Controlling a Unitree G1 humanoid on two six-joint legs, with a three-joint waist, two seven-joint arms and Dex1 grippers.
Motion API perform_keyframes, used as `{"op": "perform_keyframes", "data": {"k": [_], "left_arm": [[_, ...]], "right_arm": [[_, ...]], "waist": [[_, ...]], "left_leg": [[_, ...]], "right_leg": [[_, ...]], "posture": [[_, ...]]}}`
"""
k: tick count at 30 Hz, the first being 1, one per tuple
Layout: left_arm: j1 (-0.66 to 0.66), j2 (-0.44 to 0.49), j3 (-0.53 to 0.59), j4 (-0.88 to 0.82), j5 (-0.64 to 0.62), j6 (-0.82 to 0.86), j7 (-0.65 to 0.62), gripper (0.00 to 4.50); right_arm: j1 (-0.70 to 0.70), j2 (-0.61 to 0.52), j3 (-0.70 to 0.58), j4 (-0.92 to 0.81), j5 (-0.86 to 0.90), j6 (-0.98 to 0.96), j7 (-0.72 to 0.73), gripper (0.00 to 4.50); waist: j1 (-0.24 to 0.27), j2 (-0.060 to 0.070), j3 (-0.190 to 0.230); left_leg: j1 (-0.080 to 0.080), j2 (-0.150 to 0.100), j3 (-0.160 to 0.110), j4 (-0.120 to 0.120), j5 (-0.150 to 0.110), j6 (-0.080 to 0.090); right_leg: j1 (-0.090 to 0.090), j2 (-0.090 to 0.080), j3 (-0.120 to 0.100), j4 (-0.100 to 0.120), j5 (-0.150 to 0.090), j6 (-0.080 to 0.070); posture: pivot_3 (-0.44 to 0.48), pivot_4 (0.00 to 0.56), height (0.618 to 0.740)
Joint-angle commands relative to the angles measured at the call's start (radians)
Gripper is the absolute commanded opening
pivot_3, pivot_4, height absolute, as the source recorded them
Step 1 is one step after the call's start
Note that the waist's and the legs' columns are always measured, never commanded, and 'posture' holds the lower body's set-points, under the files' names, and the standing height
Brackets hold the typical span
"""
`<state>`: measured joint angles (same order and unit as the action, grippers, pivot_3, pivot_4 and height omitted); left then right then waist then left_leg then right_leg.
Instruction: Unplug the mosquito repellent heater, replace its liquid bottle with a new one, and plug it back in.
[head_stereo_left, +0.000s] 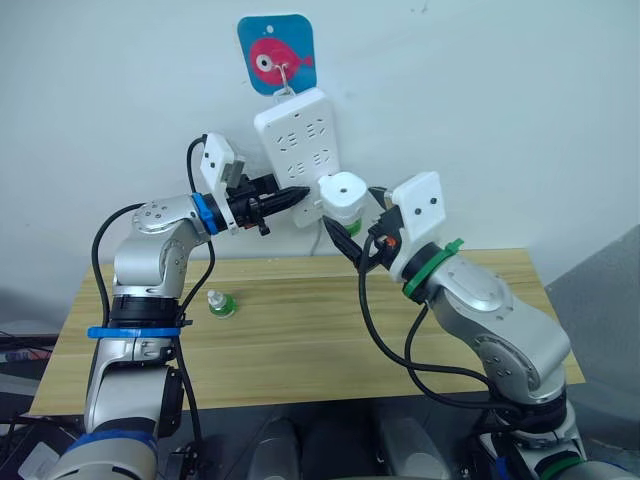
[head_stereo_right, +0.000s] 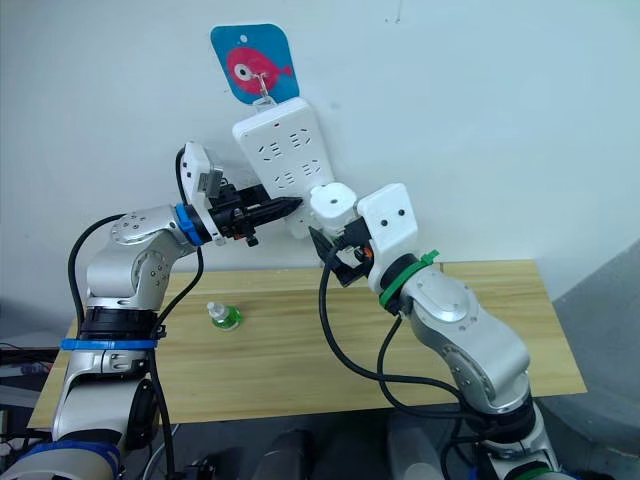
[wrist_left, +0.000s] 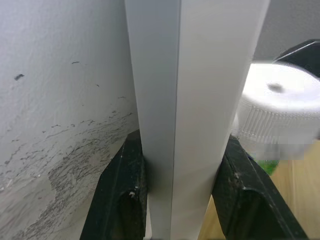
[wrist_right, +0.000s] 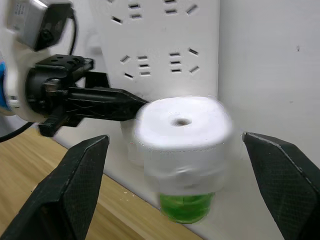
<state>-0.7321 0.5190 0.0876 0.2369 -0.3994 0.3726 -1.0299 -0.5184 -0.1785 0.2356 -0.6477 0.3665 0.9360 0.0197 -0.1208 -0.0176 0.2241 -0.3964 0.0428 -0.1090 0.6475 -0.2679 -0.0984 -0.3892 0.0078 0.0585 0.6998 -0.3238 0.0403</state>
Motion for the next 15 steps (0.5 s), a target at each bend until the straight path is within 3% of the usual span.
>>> {"op": "perform_keyframes", "data": {"k": [1,12,15], "left_arm": [[0.003,-0.004,-0.018,-0.052,-0.013,0.001,-0.011,1.31],[0.009,-0.001,-0.018,-0.063,-0.018,0.006,-0.003,1.31],[0.01,-0.002,-0.017,-0.066,-0.018,0.007,0.001,1.31]], "right_arm": [[-0.031,0.015,0.016,0.01,-0.038,-0.032,0.009,4.5],[-0.101,0.071,0.035,0.152,-0.125,-0.105,0.043,4.5],[-0.108,0.087,0.031,0.169,-0.141,-0.106,0.044,3.53]], "waist": [[0.0,0.0,0.0],[-0.001,0.0,0.0],[-0.001,0.0,0.0]], "left_leg": [[0.0,0.0,0.0,0.0,0.0,0.0],[-0.002,-0.001,-0.002,-0.001,0.001,-0.002],[-0.002,-0.001,-0.002,-0.001,0.001,-0.002]], "right_leg": [[0.0,0.0,0.0,0.0,0.0,0.0],[0.0,-0.002,-0.002,-0.002,0.0,0.0],[0.0,-0.002,-0.002,-0.002,0.0,0.0]], "posture": [[-0.205,0.216,0.725],[-0.2,0.215,0.725],[-0.197,0.216,0.725]]}}
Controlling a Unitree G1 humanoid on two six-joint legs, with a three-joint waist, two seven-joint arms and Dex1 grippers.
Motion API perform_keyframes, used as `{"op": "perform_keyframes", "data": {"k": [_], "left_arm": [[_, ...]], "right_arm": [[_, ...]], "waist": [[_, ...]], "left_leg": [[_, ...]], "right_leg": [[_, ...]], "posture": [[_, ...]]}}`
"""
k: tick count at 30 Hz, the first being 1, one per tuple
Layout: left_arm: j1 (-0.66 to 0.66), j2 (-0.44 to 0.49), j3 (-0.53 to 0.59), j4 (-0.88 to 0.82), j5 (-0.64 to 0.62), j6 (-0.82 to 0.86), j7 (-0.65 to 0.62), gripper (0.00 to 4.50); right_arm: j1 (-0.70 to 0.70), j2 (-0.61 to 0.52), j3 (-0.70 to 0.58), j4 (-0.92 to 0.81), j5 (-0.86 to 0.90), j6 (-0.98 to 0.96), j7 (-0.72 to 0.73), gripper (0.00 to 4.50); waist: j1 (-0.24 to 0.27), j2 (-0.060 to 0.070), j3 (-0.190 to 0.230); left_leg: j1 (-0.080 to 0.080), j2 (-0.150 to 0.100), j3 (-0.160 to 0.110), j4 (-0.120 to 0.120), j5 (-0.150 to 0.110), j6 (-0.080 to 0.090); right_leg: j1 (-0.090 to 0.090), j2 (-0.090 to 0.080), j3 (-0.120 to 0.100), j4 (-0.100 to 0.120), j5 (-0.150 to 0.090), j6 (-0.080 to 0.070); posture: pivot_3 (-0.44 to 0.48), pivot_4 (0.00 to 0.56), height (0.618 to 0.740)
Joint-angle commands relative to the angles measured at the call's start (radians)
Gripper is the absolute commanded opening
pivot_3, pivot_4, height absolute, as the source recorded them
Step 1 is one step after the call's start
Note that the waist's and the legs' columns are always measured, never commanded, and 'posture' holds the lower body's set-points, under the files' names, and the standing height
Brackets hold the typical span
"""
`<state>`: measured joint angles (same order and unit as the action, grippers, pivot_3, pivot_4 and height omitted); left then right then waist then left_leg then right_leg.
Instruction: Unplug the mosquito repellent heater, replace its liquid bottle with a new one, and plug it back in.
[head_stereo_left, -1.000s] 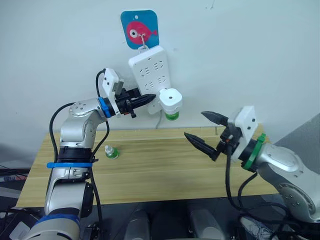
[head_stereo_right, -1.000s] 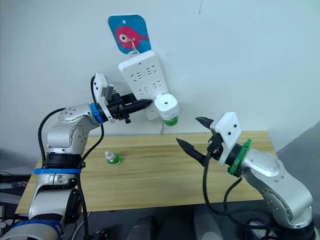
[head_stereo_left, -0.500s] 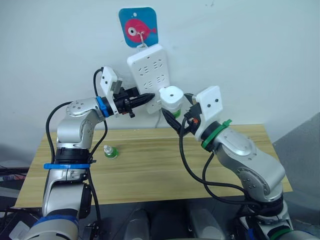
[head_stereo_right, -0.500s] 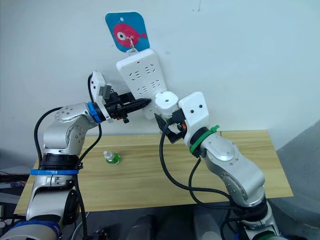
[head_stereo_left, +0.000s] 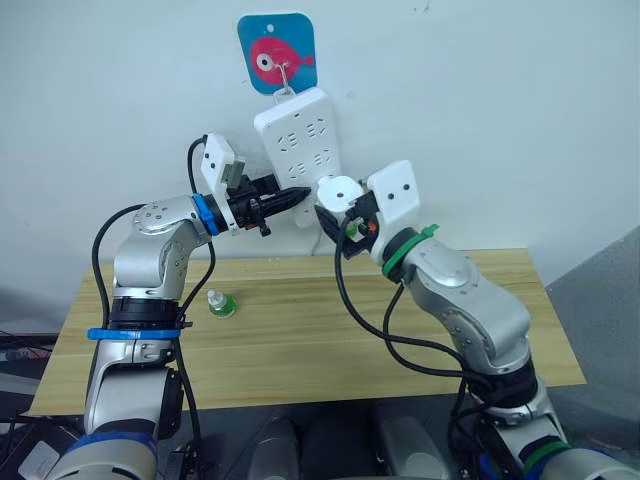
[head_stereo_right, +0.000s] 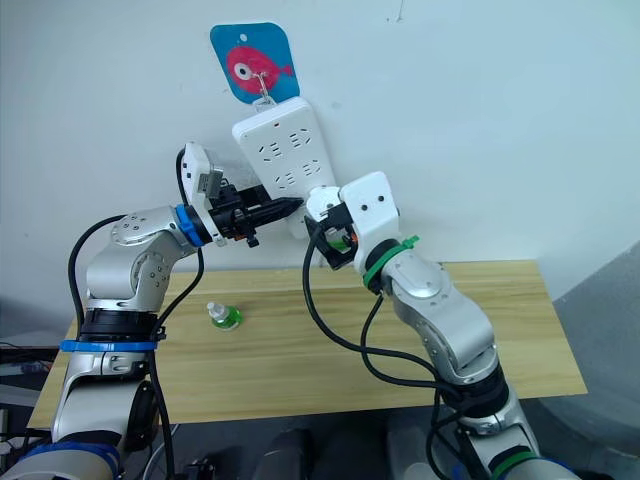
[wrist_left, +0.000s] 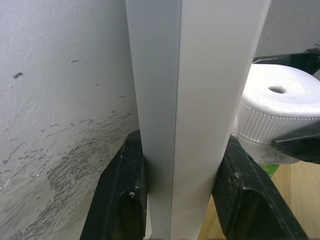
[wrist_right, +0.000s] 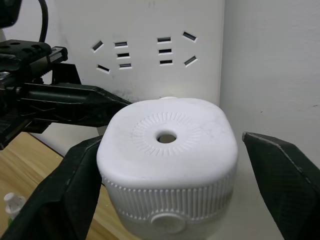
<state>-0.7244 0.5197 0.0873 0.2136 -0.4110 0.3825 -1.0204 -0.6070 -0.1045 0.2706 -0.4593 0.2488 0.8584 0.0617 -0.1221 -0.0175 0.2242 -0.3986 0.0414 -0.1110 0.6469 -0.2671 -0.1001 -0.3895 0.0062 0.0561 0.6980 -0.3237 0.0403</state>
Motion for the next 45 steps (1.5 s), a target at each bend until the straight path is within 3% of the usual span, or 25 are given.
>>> {"op": "perform_keyframes", "data": {"k": [1,2,16,22,26,31,33,36,40,45], "left_arm": [[0.003,-0.002,-0.017,-0.043,-0.006,-0.004,-0.007,1.31],[0.004,-0.002,-0.017,-0.042,-0.006,-0.005,-0.006,1.31],[0.03,0.035,0.006,0.063,0.049,-0.1,0.046,1.31],[0.122,0.082,0.072,-0.005,0.03,-0.11,0.081,1.31],[0.223,0.147,0.119,-0.106,0.026,-0.18,0.058,2.54],[0.444,0.218,0.205,-0.373,-0.035,-0.182,0.038,4.14],[0.517,0.223,0.219,-0.483,-0.059,-0.179,0.04,4.5],[0.52,0.188,0.148,-0.596,-0.074,-0.147,0.084,4.5],[0.445,0.12,0.041,-0.601,-0.068,-0.104,0.124,4.5],[0.308,-0.041,-0.101,-0.461,0.032,-0.208,0.178,4.5]], "right_arm": [[-0.02,0.015,-0.006,-0.02,-0.024,-0.025,0.006,3.18],[-0.02,0.016,-0.009,-0.024,-0.024,-0.021,0.012,2.98],[0.089,-0.076,-0.078,-0.256,0.065,0.098,0.124,3.0],[0.093,-0.013,-0.161,-0.246,0.101,0.097,0.091,3.0],[0.089,0.04,-0.224,-0.226,0.128,0.104,0.068,3.0],[0.091,0.085,-0.297,-0.202,0.165,0.106,0.05,3.0],[0.095,0.107,-0.329,-0.193,0.187,0.107,0.04,3.0],[0.097,0.152,-0.383,-0.17,0.233,0.107,0.016,3.0],[0.093,0.239,-0.457,-0.151,0.327,0.121,-0.03,3.0],[0.072,0.39,-0.622,-0.126,0.611,0.146,-0.207,3.0]], "waist": [[0.0,0.0,0.0],[0.0,0.0,0.0],[-0.016,0.0,0.0],[-0.042,0.0,0.0],[-0.063,0.0,0.0],[-0.061,0.0,0.0],[-0.047,0.0,0.0],[-0.016,0.0,0.0],[0.012,0.0,0.0],[0.023,0.0,0.0]], "left_leg": [[0.0,0.0,0.0,0.0,0.0,0.0],[0.0,0.0,0.0,0.0,0.0,0.0],[-0.001,-0.003,-0.001,0.0,0.0,0.001],[0.008,-0.003,0.002,-0.001,0.004,0.006],[0.014,0.001,0.009,-0.002,0.004,0.006],[0.009,0.004,0.006,-0.003,0.004,0.005],[0.006,0.004,0.006,-0.003,0.004,0.005],[0.004,0.003,0.006,-0.002,0.004,0.005],[0.003,0.001,0.005,-0.001,0.006,0.002],[0.002,0.0,0.006,-0.001,0.006,0.001]], "right_leg": [[0.0,0.0,0.0,0.0,0.0,0.0],[0.0,0.0,0.0,0.0,0.0,0.0],[0.001,-0.005,-0.004,0.0,0.0,0.0],[0.001,-0.004,0.002,0.01,0.001,0.0],[0.001,0.001,0.01,0.015,0.001,0.0],[-0.002,0.003,0.01,0.014,0.001,-0.001],[-0.005,0.002,0.011,0.014,0.001,-0.001],[-0.007,0.001,0.012,0.014,0.001,-0.001],[-0.007,0.001,0.009,0.015,0.001,-0.001],[-0.007,0.001,0.007,0.015,0.002,-0.002]], "posture": [[-0.197,0.216,0.725],[-0.197,0.216,0.725],[-0.201,0.207,0.725],[-0.196,0.2,0.725],[-0.175,0.196,0.725],[-0.14,0.19,0.725],[-0.127,0.189,0.725],[-0.102,0.185,0.725],[-0.109,0.182,0.725],[-0.153,0.182,0.725]]}}
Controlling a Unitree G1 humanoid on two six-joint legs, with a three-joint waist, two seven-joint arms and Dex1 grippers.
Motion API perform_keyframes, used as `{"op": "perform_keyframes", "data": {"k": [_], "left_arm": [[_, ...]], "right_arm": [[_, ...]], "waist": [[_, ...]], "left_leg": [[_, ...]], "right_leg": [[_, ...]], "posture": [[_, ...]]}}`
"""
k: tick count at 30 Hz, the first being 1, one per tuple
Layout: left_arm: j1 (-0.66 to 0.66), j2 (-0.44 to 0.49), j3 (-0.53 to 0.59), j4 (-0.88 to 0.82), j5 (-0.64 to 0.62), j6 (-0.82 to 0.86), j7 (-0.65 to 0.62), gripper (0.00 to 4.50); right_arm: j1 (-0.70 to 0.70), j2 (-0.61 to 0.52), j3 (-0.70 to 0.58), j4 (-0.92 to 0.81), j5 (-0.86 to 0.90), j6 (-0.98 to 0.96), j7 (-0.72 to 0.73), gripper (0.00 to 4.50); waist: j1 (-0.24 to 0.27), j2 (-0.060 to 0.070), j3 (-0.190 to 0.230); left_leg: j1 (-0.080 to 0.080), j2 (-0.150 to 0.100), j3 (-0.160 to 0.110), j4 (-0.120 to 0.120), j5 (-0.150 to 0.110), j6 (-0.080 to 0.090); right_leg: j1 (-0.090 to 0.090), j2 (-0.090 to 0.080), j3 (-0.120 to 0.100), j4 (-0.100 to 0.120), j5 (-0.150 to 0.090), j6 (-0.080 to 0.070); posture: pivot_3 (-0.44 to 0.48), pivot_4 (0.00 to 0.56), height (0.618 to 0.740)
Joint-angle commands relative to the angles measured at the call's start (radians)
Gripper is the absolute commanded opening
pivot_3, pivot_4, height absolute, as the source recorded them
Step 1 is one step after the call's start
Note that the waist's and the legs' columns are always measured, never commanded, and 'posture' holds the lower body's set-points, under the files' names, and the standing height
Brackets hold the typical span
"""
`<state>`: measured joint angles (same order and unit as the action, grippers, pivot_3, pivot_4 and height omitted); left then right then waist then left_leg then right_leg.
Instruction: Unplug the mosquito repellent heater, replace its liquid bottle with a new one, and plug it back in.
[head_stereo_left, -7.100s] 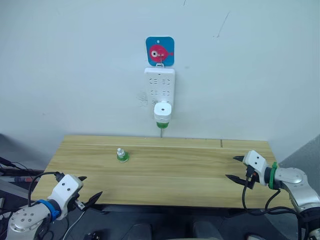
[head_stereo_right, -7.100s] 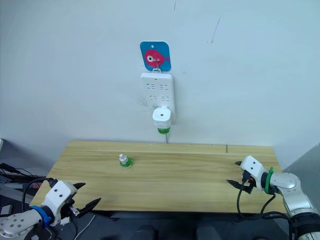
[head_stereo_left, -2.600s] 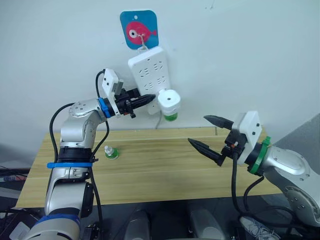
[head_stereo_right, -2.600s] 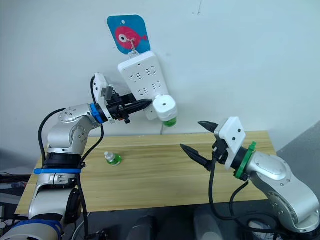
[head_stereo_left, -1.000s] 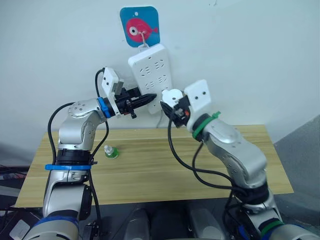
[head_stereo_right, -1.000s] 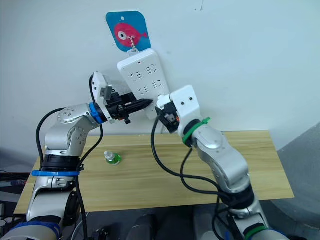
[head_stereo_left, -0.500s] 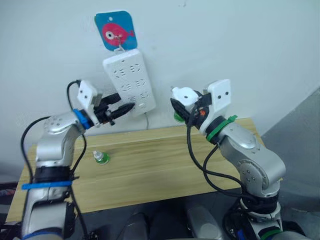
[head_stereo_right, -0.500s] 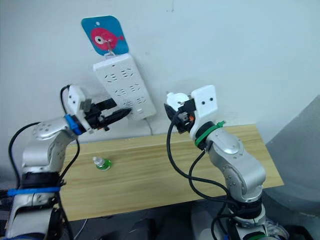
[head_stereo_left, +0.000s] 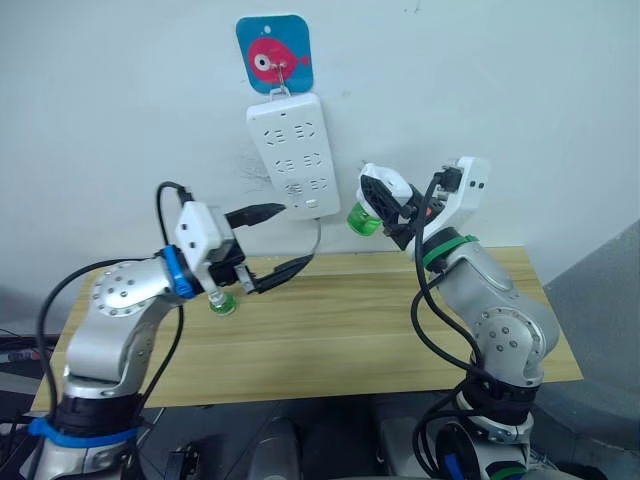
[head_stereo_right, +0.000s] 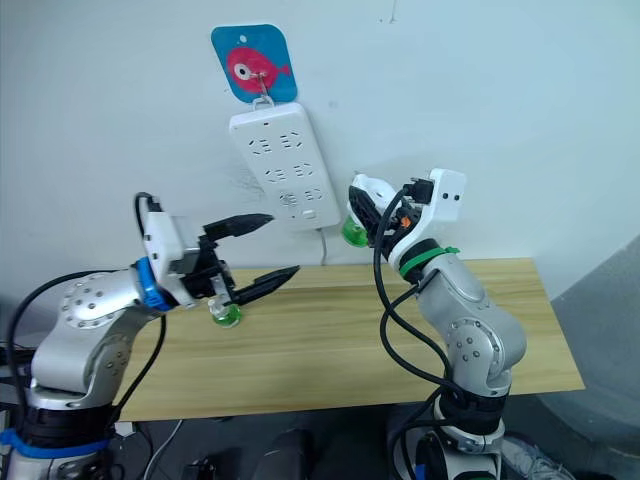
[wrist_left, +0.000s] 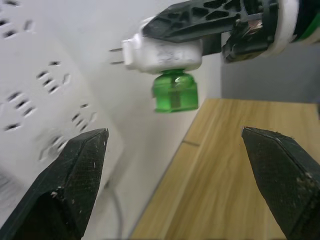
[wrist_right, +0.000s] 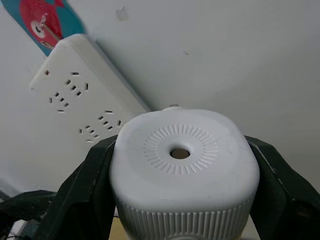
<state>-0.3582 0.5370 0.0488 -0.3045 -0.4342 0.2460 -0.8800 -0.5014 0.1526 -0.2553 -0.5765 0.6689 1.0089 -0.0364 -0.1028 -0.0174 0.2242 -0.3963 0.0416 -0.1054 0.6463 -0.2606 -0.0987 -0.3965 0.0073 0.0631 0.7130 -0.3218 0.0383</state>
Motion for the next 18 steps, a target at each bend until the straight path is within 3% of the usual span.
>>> {"op": "perform_keyframes", "data": {"k": [1,10,18], "left_arm": [[-0.07,-0.08,-0.071,0.081,0.066,-0.091,0.037,4.5],[-0.145,-0.181,-0.115,0.207,0.1,-0.221,0.021,4.5],[-0.173,-0.254,-0.135,0.226,0.095,-0.208,0.05,4.5]], "right_arm": [[-0.034,0.144,-0.115,-0.002,0.265,-0.014,-0.158,3.0],[-0.002,0.075,-0.073,0.022,0.617,-0.151,-0.411,3.0],[0.03,-0.001,0.021,0.023,0.73,-0.257,-0.488,3.0]], "waist": [[0.0,0.0,0.0],[-0.062,0.0,-0.001],[-0.068,0.001,-0.001]], "left_leg": [[-0.001,0.0,0.0,0.0,0.0,0.0],[-0.004,0.004,0.005,-0.002,0.0,0.0],[-0.004,0.003,0.006,-0.001,0.0,0.001]], "right_leg": [[0.0,0.0,0.0,0.0,0.0,0.0],[-0.009,0.003,0.005,0.003,0.0,0.0],[-0.009,0.004,0.006,0.004,0.0,0.0]], "posture": [[-0.163,0.182,0.725],[-0.184,0.176,0.725],[-0.186,0.177,0.725]]}}
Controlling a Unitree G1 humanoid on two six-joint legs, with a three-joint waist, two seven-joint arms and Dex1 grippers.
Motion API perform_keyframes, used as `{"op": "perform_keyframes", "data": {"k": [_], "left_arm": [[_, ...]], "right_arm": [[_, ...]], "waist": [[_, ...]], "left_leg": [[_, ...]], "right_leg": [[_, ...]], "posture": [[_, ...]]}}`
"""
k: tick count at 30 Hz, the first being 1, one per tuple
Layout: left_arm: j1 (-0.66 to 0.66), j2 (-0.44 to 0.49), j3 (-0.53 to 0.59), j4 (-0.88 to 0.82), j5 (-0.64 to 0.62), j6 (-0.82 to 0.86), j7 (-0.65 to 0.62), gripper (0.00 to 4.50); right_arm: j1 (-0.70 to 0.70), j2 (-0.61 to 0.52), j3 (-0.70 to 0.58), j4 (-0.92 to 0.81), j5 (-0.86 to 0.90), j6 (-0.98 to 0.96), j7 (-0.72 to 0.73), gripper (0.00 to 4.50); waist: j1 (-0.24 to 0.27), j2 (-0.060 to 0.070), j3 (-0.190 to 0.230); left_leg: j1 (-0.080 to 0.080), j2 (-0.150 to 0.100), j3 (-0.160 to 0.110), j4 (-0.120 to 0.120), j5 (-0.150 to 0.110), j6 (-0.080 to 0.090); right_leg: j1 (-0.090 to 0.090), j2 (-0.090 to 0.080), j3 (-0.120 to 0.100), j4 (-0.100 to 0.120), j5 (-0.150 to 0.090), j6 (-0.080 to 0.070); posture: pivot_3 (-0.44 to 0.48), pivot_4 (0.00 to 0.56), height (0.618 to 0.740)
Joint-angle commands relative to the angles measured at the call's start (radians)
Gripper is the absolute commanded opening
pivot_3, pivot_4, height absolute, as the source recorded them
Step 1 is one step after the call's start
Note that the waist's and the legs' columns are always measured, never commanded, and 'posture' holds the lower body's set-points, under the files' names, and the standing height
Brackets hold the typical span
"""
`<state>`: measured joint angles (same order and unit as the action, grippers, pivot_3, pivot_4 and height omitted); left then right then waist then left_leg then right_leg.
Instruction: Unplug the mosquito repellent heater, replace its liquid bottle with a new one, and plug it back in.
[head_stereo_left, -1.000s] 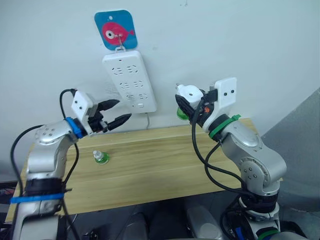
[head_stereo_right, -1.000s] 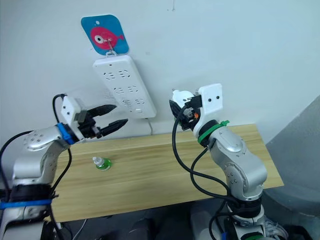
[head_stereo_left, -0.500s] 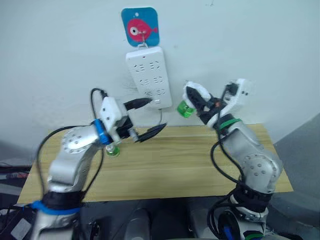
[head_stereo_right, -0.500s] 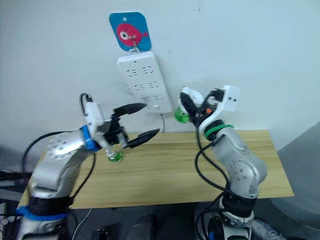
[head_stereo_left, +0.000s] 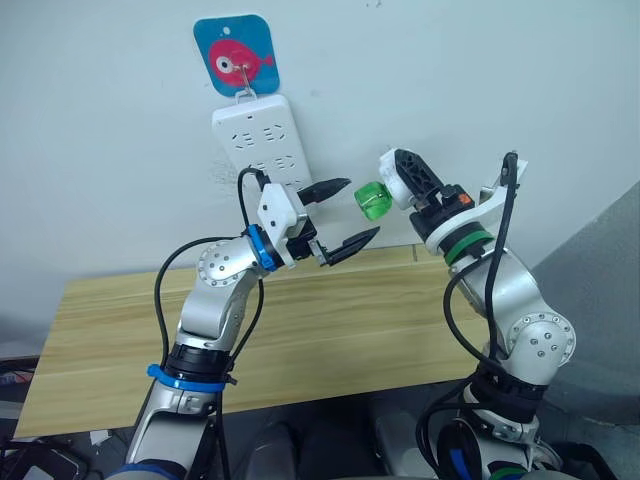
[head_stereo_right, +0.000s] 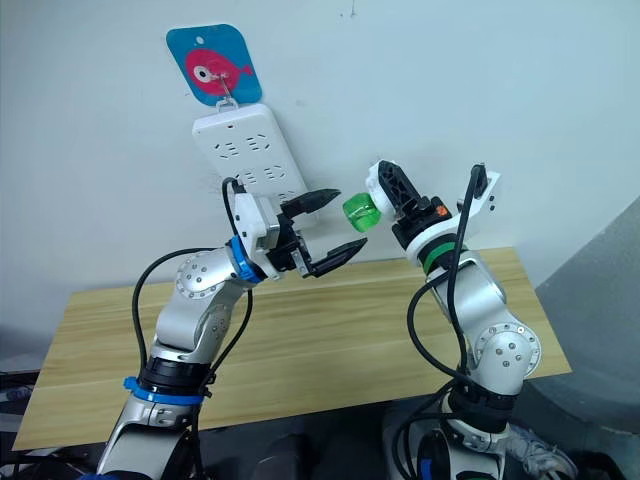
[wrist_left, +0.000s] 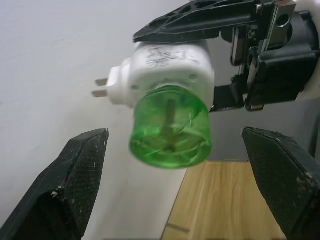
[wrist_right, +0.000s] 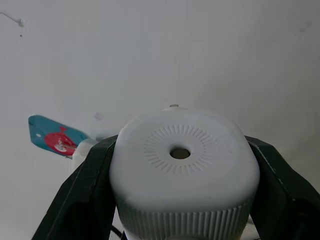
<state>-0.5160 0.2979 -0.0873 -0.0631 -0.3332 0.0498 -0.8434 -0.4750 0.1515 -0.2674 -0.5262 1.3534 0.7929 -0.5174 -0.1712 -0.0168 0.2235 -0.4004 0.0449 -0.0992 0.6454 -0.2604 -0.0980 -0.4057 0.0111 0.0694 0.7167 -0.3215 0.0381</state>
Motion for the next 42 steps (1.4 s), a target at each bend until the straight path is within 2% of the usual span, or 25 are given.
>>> {"op": "perform_keyframes", "data": {"k": [1,8,11,16,21,25,26,29,30,35,37,39,42], "left_arm": [[-0.025,-0.024,0.005,-0.009,-0.008,-0.007,0.024,4.5],[-0.037,-0.023,0.01,0.006,-0.013,-0.005,0.022,4.5],[-0.036,-0.021,0.006,0.004,-0.022,0.007,0.012,3.97],[-0.037,-0.025,0.003,0.001,-0.027,0.019,0.009,2.34],[-0.024,-0.009,0.007,-0.001,-0.031,0.037,-0.004,2.29],[-0.02,-0.002,0.009,-0.013,-0.038,0.038,-0.008,2.29],[-0.019,0.004,0.01,-0.019,-0.043,0.039,-0.014,2.29],[-0.01,0.031,0.017,-0.042,-0.058,0.048,-0.041,2.29],[0.0,0.046,0.019,-0.056,-0.065,0.053,-0.052,2.29],[0.084,0.109,0.023,-0.135,-0.091,0.085,-0.082,2.29],[0.125,0.132,0.027,-0.157,-0.088,0.079,-0.093,2.29],[0.159,0.155,0.021,-0.162,-0.066,0.039,-0.122,2.29],[0.176,0.187,-0.002,-0.139,-0.017,-0.071,-0.183,2.29]], "right_arm": [[0.005,-0.005,0.043,-0.027,0.051,-0.05,-0.011,3.0],[0.015,-0.045,0.09,-0.027,0.083,-0.104,-0.03,3.0],[0.017,-0.06,0.103,-0.025,0.098,-0.124,-0.031,3.0],[0.024,-0.086,0.129,-0.024,0.12,-0.145,-0.029,3.0],[0.026,-0.107,0.145,-0.029,0.135,-0.166,-0.027,3.0],[0.037,-0.12,0.146,-0.052,0.225,-0.184,0.023,3.0],[0.048,-0.137,0.139,-0.059,0.241,-0.182,0.032,3.35],[0.084,-0.216,0.105,-0.057,0.295,-0.176,0.06,4.35],[0.1,-0.258,0.085,-0.045,0.315,-0.17,0.075,4.5],[0.142,-0.476,0.002,0.038,0.434,-0.122,0.163,4.5],[0.153,-0.598,-0.009,0.105,0.401,-0.059,0.222,4.5],[0.162,-0.718,0.009,0.166,0.309,0.013,0.327,4.5],[0.147,-0.839,0.047,0.218,0.291,0.129,0.519,4.5]], "waist": [[0.0,0.0,0.0],[0.001,0.0,0.0],[0.001,0.0,0.0],[0.001,0.0,0.0],[0.001,0.0,0.0],[0.001,0.0,0.0],[0.002,0.0,0.0],[0.002,0.0,0.0],[0.002,0.0,0.0],[0.003,0.0,0.0],[0.006,0.0,0.0],[0.008,0.0,0.0],[0.014,0.0,0.0]], "left_leg": [[0.0,0.0,0.0,0.0,0.0,0.0],[0.0,0.0,0.0,0.0,0.0,0.0],[0.0,0.0,0.0,0.0,0.0,0.0],[0.0,0.0,0.0,0.0,0.0,0.0],[0.0,0.0,0.0,0.0,0.0,0.0],[0.0,0.0,0.0,0.0,0.0,0.0],[0.0,0.0,0.0,0.0,0.0,0.0],[0.0,0.0,0.0,0.0,0.0,0.0],[0.0,0.0,0.0,0.0,0.0,0.0],[0.0,0.0,0.001,0.0,0.0,0.0],[0.0,0.0,0.001,0.0,0.0,0.0],[0.001,0.0,0.002,0.0,0.0,0.0],[0.001,0.0,0.002,0.0,0.0,0.001]], "right_leg": [[0.0,0.0,0.0,0.0,0.0,0.0],[0.0,0.0,0.0,0.0,0.0,0.0],[0.0,0.0,0.0,0.0,0.0,0.0],[0.0,0.0,0.0,0.0,0.0,0.0],[0.0,0.0,0.0,0.0,0.0,0.0],[0.0,0.0,0.0,0.0,0.0,0.0],[0.0,0.0,0.0,0.0,0.0,0.0],[0.0,0.0,0.0,0.0,0.0,0.0],[0.0,0.0,0.0,0.0,0.0,0.0],[0.0,0.0,0.001,0.0,0.0,0.0],[0.001,0.0,0.001,0.0,0.0,0.0],[0.001,0.001,0.002,0.0,0.0,0.0],[0.001,0.001,0.002,0.0,0.0,0.0]], "posture": [[-0.186,0.178,0.725],[-0.187,0.177,0.725],[-0.186,0.177,0.725],[-0.188,0.176,0.725],[-0.192,0.178,0.725],[-0.188,0.178,0.725],[-0.188,0.178,0.725],[-0.186,0.178,0.725],[-0.185,0.179,0.725],[-0.171,0.183,0.725],[-0.169,0.184,0.725],[-0.165,0.184,0.725],[-0.155,0.187,0.725]]}}
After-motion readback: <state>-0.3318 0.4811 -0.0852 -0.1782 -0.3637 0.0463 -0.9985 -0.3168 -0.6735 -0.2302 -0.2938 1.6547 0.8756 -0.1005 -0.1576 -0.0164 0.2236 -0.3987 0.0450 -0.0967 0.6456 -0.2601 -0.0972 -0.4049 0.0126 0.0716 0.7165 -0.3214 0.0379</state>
